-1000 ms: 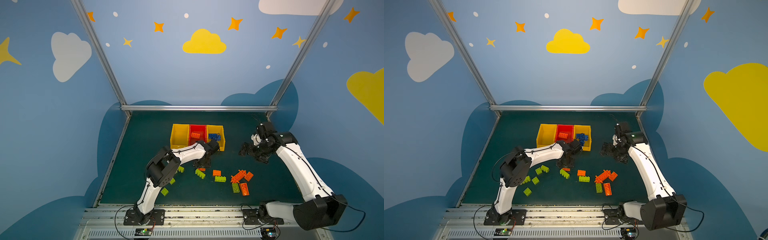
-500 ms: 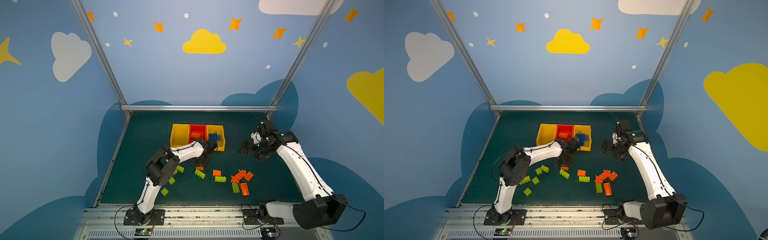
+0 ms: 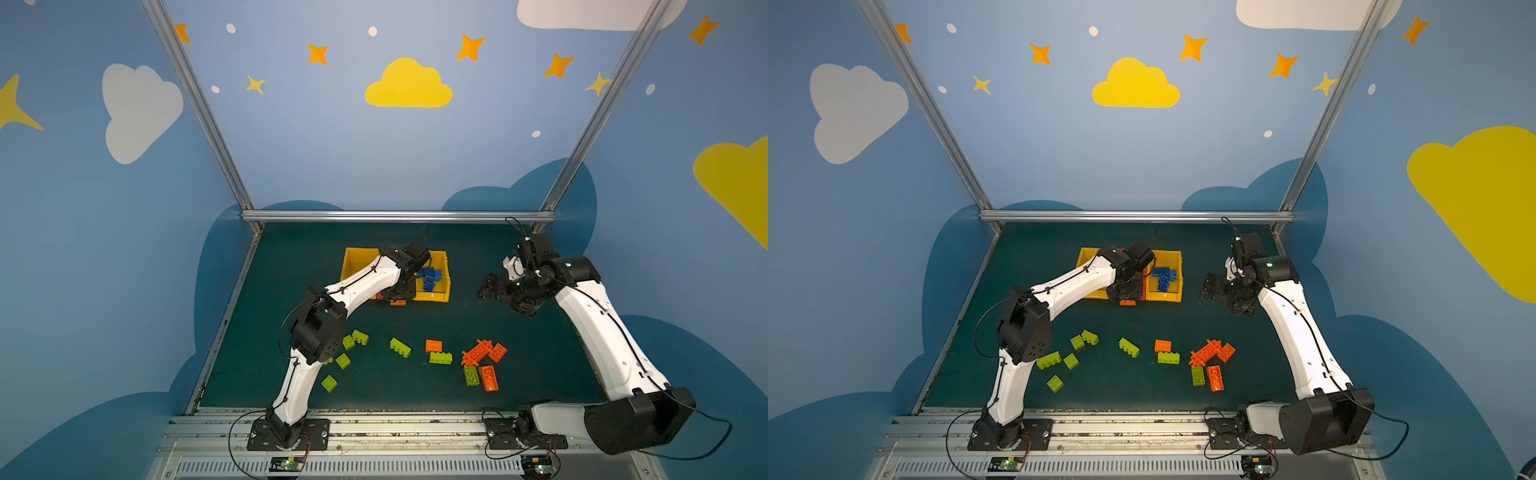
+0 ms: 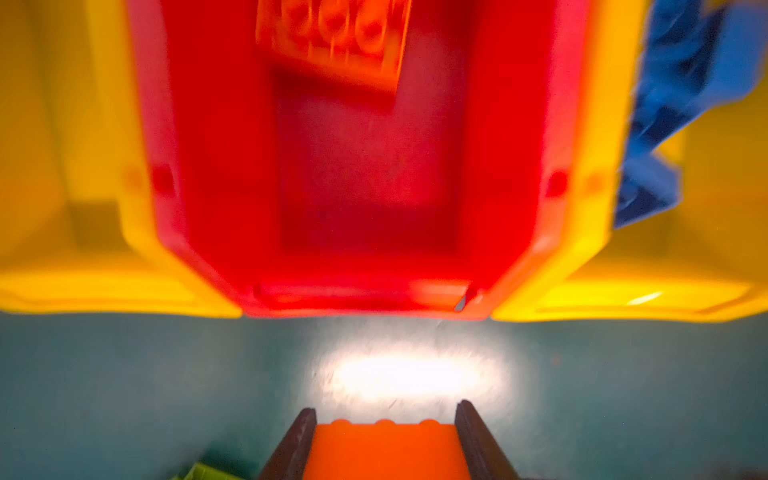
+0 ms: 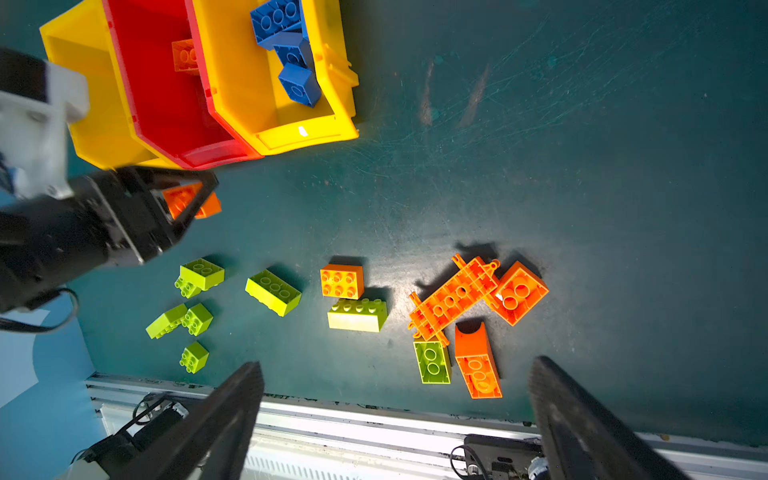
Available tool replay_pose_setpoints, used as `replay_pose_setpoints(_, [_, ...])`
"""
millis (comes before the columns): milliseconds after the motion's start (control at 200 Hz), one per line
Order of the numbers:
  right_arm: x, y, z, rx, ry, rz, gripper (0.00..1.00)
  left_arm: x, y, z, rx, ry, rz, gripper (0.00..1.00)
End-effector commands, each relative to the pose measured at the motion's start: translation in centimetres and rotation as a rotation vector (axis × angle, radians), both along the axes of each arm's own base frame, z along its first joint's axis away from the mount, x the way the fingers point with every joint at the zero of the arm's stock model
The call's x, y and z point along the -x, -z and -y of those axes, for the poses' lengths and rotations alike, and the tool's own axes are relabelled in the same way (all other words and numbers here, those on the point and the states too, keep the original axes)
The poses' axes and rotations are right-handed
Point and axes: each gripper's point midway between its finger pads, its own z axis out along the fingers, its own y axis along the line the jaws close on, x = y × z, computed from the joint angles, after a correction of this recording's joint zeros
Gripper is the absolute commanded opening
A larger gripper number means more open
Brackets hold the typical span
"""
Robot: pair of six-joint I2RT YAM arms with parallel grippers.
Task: Sort the legos into containers by color
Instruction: 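Carry the second orange brick into the red bin with the left gripper and release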
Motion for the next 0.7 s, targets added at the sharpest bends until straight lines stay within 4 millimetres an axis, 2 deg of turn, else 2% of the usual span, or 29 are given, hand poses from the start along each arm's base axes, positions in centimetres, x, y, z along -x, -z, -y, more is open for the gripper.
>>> replay_pose_setpoints(0, [-0.8, -0.8, 0.4, 0.014, 0.016, 0.035, 0.97, -2.6, -0.3, -2.4, -0.081, -0.028, 0.016, 0.43])
replay_pose_setpoints(220, [-1.0, -0.7, 0.6, 0.024, 0.021, 0.034, 0.97, -8.8, -1.9, -2.8, 0.000, -0.097, 0.089, 0.43])
replay_pose_setpoints(470, [-0.5, -0.7, 1.3, 0.040, 0.047, 0.031, 0.97, -12.7, -1.3, -2.3, 0.064, -0.092, 0.145, 0.50])
replay_pose_setpoints(551, [-0.3, -0.7, 1.6, 0.045, 0.054, 0.030, 0.97, -13.5, -1.3, -1.7, 0.108, -0.085, 0.163, 0.55])
replay_pose_setpoints(691, [0.2, -0.8, 2.1, 0.057, 0.063, 0.034, 0.97, -14.2, -2.0, -0.8, 0.159, -0.084, 0.193, 0.81])
